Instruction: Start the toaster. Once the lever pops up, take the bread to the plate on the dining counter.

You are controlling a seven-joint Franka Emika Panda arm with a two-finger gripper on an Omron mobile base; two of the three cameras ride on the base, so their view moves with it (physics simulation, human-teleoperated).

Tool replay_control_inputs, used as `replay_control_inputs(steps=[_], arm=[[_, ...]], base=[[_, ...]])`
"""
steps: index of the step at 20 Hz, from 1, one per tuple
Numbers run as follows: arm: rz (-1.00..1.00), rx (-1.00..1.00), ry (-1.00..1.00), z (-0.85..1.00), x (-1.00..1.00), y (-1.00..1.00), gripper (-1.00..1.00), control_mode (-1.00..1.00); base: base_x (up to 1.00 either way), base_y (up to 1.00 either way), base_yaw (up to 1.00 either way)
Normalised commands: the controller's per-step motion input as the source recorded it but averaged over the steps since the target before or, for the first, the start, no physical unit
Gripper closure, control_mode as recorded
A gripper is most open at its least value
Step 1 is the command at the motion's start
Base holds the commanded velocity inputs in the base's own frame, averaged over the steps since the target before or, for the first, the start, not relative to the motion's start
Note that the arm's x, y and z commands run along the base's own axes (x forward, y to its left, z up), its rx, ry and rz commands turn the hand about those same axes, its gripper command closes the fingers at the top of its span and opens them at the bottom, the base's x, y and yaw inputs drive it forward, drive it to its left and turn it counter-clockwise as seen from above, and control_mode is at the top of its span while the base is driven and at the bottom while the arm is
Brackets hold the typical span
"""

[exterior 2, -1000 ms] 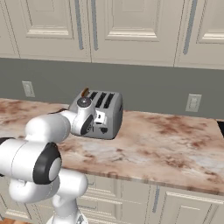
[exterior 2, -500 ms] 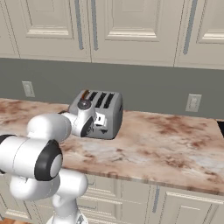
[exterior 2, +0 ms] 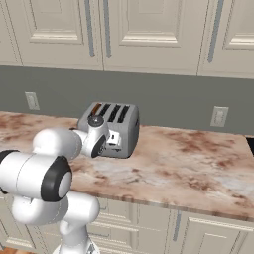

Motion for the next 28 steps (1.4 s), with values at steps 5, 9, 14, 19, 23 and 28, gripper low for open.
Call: replay_control_inputs(steps=[5, 9, 14, 19, 23, 28], arm=[[0.0, 0.0, 0.0, -0.11, 0.0, 0.0, -1.0, -1.0], [0.0, 0.0, 0.0, -0.12, 0.0, 0.0, -1.0, -1.0], [0.0, 0.0, 0.0, -0.13, 0.0, 0.0, -1.0, -1.0], [0.0, 0.0, 0.0, -0.08, 0.0, 0.0, -1.0, -1.0], [0.0, 0.0, 0.0, 0.0, 0.0, 0.0, -1.0, -1.0], [0.0, 0.0, -0.06, 0.0, -0.18, 0.0, -1.0, -1.0]], base=[[0.0, 0.0, 0.0], [0.0, 0.0, 0.0], [0.0, 0.0, 0.0], [0.0, 0.0, 0.0], [0.0, 0.0, 0.0], [0.0, 0.0, 0.0]])
